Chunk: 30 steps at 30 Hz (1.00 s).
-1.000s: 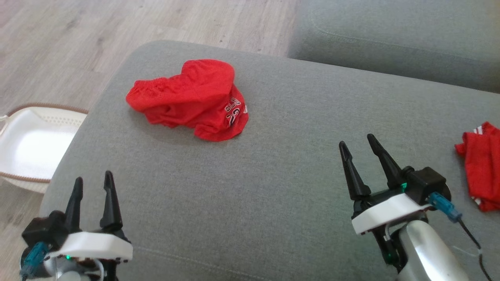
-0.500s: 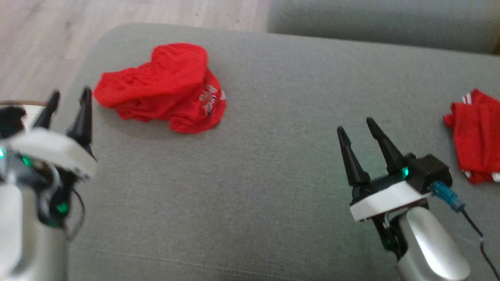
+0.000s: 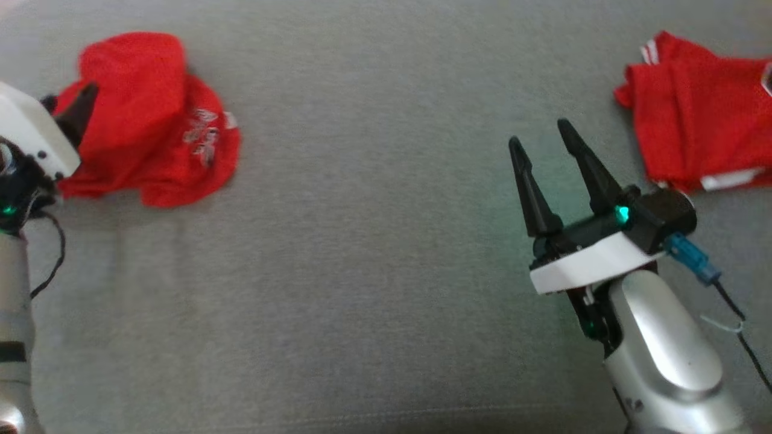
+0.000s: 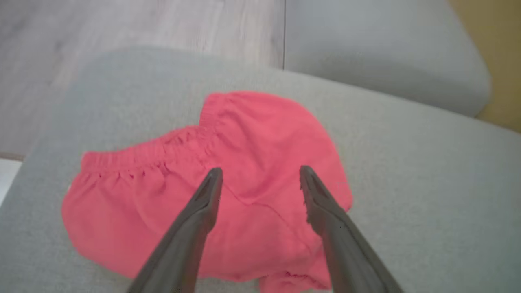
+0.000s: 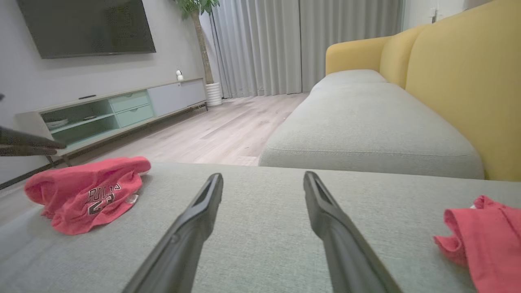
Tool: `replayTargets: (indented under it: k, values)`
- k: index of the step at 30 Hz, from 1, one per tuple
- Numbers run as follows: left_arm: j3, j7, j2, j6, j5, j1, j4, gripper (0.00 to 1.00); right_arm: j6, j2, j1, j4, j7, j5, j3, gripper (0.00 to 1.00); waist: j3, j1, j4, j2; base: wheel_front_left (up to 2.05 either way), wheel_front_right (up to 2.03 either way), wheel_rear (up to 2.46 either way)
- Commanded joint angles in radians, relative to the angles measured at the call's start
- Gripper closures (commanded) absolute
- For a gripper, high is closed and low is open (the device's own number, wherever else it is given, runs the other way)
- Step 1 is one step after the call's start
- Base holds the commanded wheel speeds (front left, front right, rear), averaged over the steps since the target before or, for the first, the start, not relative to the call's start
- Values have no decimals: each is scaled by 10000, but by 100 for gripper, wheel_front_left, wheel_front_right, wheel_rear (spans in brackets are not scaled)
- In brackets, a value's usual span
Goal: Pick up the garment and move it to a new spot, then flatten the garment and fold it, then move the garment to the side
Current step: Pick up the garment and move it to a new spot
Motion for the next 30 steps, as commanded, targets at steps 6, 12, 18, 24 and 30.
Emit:
replayTargets:
  k: [6,12,18,24,30]
  values:
    - [-665,1041,1016,-62,-342,-671,1621,0,-7,329,-321,-395,-107,-56,63,0,919,-3,-1221,0,0,0,0]
    - [-1492,1107,1216,-65,-871,-640,2299,0,-7,425,-358,-298,-107,-32,43,0,905,-3,-1405,0,0,0,0]
    - [-2379,453,1382,-66,-1440,-593,2157,100,-7,461,-256,-156,-107,21,51,0,374,-3,-1336,0,0,0,0]
    - [-3297,-140,1721,-66,-1685,-512,1606,100,-7,425,-9,-71,-107,126,61,0,-499,-3,-1301,0,0,0,0]
    - [-4913,-501,2131,-66,-2039,-588,-190,100,-7,332,454,48,-107,347,59,0,-1639,-3,-1441,0,0,0,0]
